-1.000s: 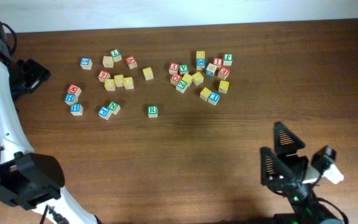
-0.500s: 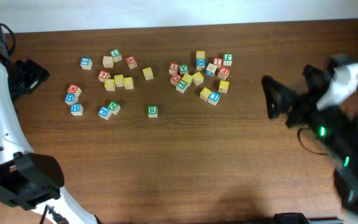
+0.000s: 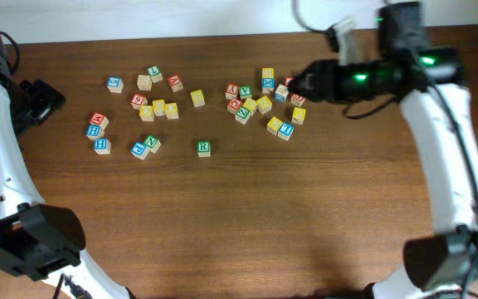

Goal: Spell out RSS
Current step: 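Move the right gripper over the right block cluster toward the yellow S block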

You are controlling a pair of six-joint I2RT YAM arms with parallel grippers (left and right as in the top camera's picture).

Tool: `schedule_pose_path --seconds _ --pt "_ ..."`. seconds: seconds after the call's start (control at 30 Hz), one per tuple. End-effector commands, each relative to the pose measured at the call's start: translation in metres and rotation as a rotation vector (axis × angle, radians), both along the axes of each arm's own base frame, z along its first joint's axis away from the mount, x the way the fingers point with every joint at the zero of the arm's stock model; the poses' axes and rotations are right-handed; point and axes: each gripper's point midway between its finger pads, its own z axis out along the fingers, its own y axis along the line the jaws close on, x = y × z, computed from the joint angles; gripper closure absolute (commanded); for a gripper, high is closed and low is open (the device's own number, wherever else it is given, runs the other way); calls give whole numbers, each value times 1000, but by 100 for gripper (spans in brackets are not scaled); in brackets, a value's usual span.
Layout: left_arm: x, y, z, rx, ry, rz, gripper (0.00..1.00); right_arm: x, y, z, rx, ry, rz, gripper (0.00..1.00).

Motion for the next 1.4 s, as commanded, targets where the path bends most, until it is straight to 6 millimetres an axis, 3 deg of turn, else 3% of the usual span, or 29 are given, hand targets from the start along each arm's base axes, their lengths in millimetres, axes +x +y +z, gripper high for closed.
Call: schedule_pose_path --seconds 0.0,0.13,0.2,0.3,0.43,0.5,0.6,0.77,0.9,1.2,1.37 --pt "-3 4 8 21 -13 4 1 17 1 -28 -222 69 -223 12" --pt "-3 5 8 21 -13 6 1 38 -10 -34 -326 47 -414 10" --pt "-3 5 8 21 -13 6 1 48 -10 -47 -308 94 -468 10" --pt "-3 5 8 21 -13 6 1 68 2 -72 -272 122 -463 5" --pt "-3 5 8 21 -13 6 1 97 26 -96 -220 100 -448 5" --pt "-3 5 8 21 -13 6 1 109 35 -105 -215 74 -446 10" --pt "-3 5 8 21 -13 6 1 117 28 -119 -232 106 -551 24" --pt "-3 5 8 21 -13 6 1 133 33 -140 -223 113 -624 26" --pt "-3 5 8 21 -13 6 1 134 42 -174 -232 187 -689 26" --pt "-3 5 8 21 -13 6 1 126 59 -220 -300 242 -709 30" --pt "-3 5 8 21 -13 6 1 127 54 -229 -307 260 -778 30"
